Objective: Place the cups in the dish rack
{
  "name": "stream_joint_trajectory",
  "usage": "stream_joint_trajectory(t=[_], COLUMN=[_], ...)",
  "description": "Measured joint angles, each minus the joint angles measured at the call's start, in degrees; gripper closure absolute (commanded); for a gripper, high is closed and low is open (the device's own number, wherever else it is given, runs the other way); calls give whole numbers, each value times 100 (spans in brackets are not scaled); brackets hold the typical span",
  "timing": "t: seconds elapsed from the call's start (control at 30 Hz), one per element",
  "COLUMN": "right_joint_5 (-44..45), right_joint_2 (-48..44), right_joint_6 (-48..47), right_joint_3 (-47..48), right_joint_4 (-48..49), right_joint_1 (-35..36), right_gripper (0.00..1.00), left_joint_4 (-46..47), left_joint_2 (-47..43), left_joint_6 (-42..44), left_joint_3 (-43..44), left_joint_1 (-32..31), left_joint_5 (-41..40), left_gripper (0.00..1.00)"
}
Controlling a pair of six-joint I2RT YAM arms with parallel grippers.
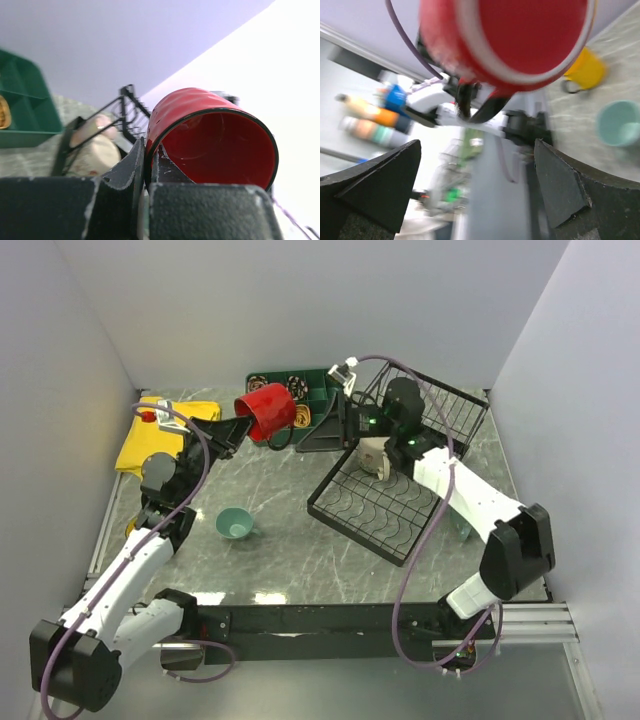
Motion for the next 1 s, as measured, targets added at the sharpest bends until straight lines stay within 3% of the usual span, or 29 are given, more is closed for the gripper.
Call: stream_joint_trajectory(t=[0.2,0.3,0.47,0.7,1.0], right_joint_5=[258,404,640,769,975], right_joint_2=[243,297,437,470,470], right_joint_6=[1744,2542,3381,3672,3654], right_joint_3=[-221,-319,-343,-426,-566], right_joint_4=[1412,2208,3047,3145,2970], right_joint_1=[227,236,240,358,385], right_gripper=[1,8,25,65,65], left_joint_4=[446,640,874,935,868], left_joint_2=[68,131,321,566,551], left_joint_6=[-289,-354,-409,-415,-61], left_joint_3=[0,0,0,2,44], left_joint_1=[-260,-402,-544,-704,-896], left_joint_5=[-57,-173,-306,-511,-817], left_gripper=[99,99,99,99,99])
